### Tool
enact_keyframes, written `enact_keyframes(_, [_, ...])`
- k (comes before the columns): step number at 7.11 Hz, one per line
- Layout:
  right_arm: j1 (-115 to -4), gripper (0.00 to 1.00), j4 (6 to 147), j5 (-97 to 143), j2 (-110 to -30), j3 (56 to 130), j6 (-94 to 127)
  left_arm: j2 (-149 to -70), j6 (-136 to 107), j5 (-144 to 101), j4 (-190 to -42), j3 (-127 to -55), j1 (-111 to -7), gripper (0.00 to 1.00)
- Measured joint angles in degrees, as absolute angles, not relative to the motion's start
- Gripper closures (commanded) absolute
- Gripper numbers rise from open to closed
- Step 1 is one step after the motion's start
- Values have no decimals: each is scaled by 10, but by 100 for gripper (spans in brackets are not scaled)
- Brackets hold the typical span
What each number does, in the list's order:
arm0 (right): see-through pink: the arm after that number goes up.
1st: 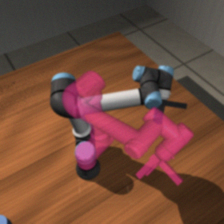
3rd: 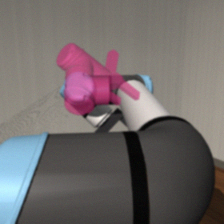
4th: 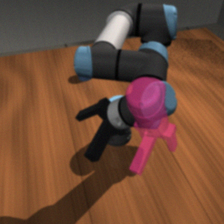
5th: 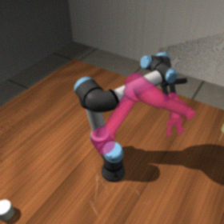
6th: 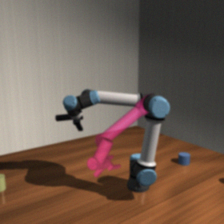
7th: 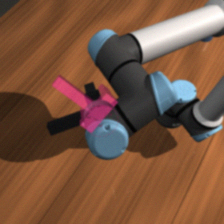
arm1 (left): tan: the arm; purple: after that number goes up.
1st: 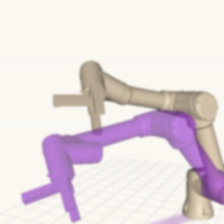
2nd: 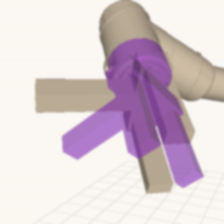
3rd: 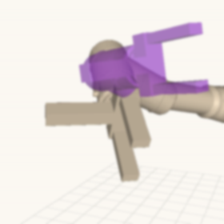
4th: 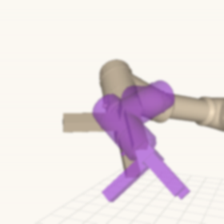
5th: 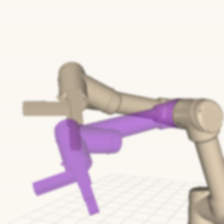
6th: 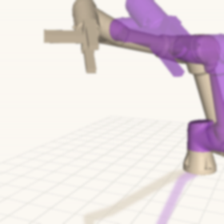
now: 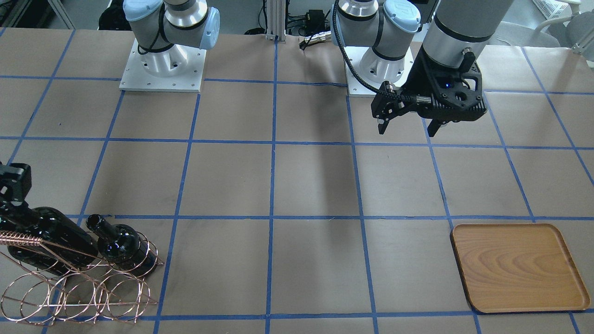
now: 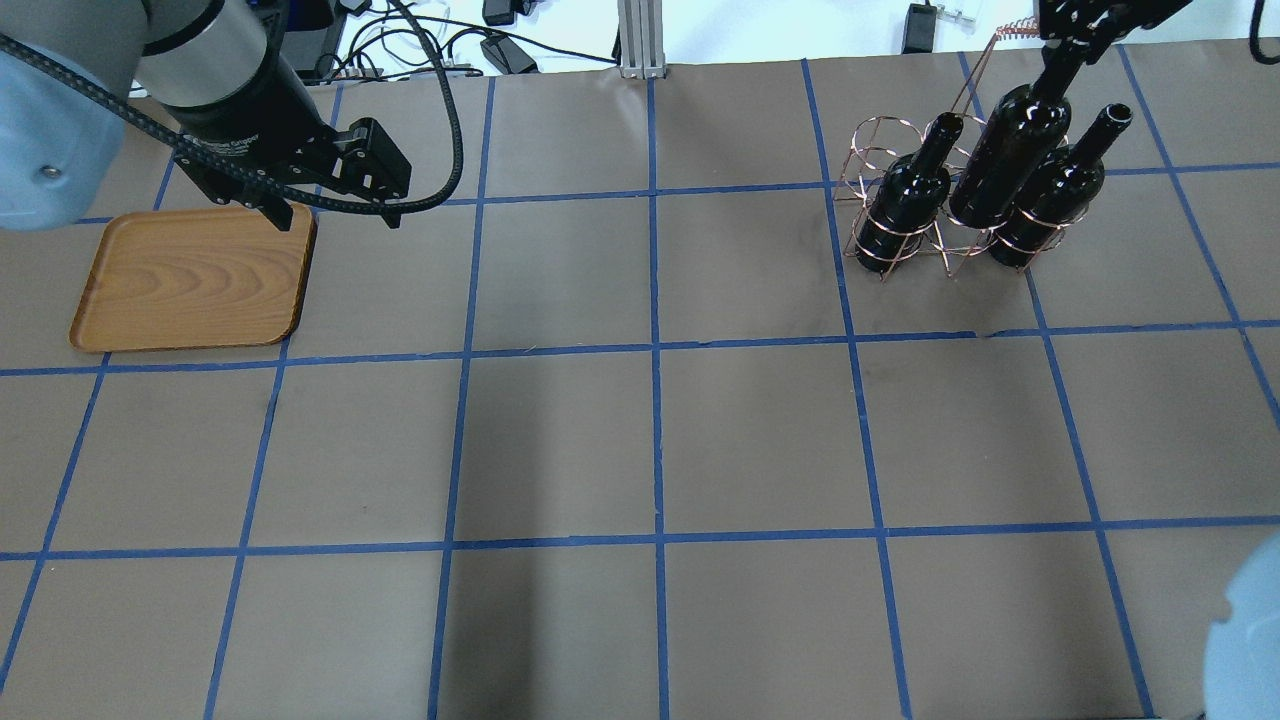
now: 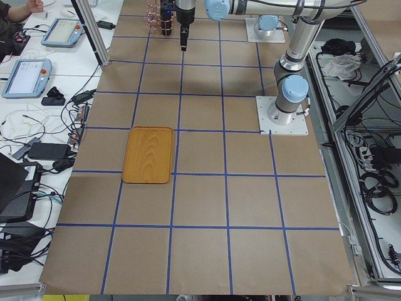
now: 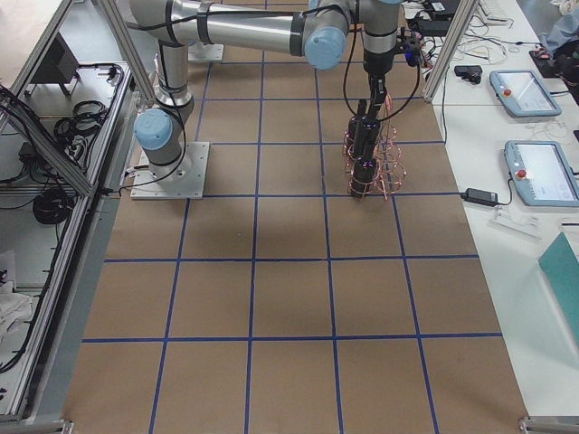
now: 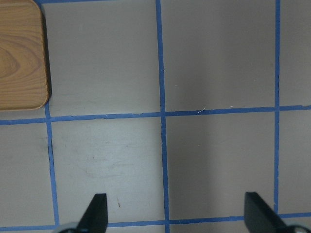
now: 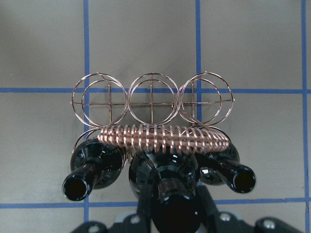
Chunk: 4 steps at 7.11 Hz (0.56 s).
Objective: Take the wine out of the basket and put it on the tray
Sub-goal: 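Grasp a dark wine bottle neck with the right gripper and lift it out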
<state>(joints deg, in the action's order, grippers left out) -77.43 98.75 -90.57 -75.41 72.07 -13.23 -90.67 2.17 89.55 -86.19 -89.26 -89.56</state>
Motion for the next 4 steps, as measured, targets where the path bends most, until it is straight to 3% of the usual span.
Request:
enact_keyframes(2, [-777, 98, 932, -914, -795, 711, -124, -907, 23, 897, -858, -894, -895, 0])
enact_keyframes(4, [-798, 100, 882, -928, -830, 749, -74, -904, 24, 897, -857, -894, -891, 0])
